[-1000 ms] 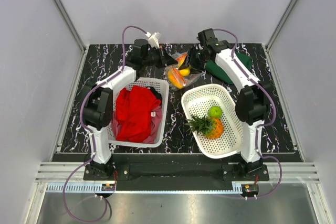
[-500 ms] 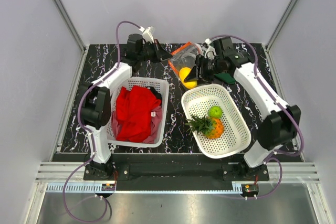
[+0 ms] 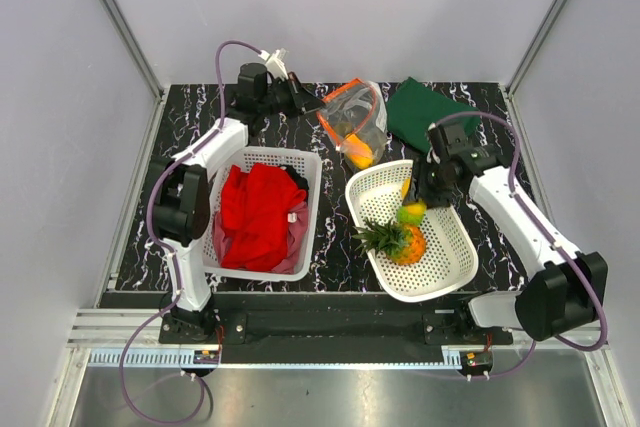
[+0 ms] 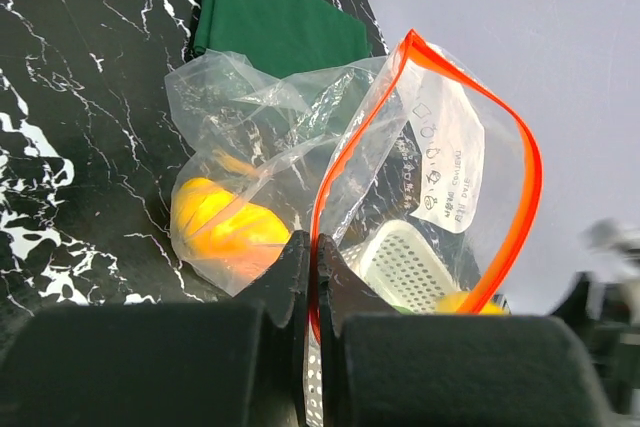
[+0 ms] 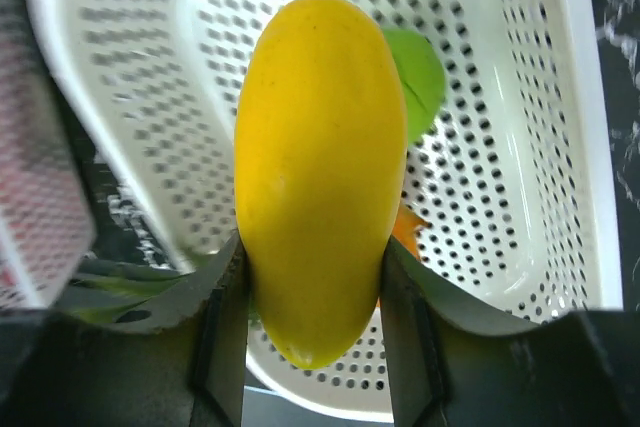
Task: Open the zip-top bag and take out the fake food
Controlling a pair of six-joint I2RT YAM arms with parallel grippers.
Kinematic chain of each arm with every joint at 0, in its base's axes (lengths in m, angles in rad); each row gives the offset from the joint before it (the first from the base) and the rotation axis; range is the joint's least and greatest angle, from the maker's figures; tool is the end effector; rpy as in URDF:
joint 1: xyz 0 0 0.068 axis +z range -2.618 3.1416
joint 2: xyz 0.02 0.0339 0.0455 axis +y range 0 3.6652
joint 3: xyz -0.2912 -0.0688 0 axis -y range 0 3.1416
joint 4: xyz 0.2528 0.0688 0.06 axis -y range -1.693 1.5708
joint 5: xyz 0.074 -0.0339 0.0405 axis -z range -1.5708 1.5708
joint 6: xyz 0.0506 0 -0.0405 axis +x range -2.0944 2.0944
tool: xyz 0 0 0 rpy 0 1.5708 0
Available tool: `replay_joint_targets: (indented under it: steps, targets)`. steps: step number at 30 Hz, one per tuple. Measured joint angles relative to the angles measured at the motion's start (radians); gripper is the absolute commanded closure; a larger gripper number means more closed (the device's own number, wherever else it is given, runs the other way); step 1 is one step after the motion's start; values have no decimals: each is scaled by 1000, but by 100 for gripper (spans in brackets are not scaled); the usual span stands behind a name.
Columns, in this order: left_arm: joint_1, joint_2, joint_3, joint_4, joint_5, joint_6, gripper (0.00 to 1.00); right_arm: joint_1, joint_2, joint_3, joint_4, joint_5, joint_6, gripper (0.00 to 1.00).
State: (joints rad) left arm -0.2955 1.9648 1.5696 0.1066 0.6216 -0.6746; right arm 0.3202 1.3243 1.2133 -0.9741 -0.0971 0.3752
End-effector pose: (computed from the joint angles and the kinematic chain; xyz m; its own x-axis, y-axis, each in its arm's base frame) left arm 0.4684 -0.1734 0.3077 -0.6941 -0.3195 -0.6451 0.4319 0.5322 -0.7282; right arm 0.2499 0.0880 0.3175 -0.9116 0.0820 -0.4029 -0.0238 0.9677 0.2508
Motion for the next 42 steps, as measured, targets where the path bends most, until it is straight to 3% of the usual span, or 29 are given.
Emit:
replay_joint_targets:
  steps: [1,5,6,9,13,21,32,38,42]
  targets:
    - [3,0,0,0,0,-4,100,-8,2,-47,1,13,3,93]
    - [16,0,0,0,2,-8,100,-14,6,-131,-15,56,16,46]
    - [18,0,0,-1,3,-8,100,-14,6,-131,-13,64,18,39]
    - [21,0,0,0,7,-8,100,-14,5,-131,-11,81,23,26]
    - [23,0,0,0,13,-15,100,-14,5,-114,-24,89,20,18]
    - [22,0,0,19,26,-37,100,-11,52,200,-40,51,-25,24]
    - [22,0,-2,53,29,-60,100,137,541,934,-8,23,-80,31]
    - [18,-3,-25,71,29,-61,100,202,846,1369,-78,29,-95,61]
    - [18,-6,-32,73,29,-64,100,204,949,1439,-96,35,-95,73]
